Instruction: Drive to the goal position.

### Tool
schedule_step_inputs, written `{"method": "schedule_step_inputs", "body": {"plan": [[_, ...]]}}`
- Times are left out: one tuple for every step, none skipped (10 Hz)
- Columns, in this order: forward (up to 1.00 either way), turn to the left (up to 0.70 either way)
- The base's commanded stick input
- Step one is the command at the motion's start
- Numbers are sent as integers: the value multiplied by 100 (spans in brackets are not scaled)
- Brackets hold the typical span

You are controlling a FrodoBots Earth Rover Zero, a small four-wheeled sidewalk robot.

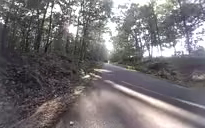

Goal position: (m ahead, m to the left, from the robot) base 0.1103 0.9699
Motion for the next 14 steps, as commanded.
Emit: {"method": "schedule_step_inputs", "body": {"plan": [[6,-1],[6,-1],[6,-1],[6,-1],[6,-1],[6,-1],[6,-1],[6,-1],[6,-1],[6,-1],[6,-1],[11,-1],[13,-1],[16,-1]]}}
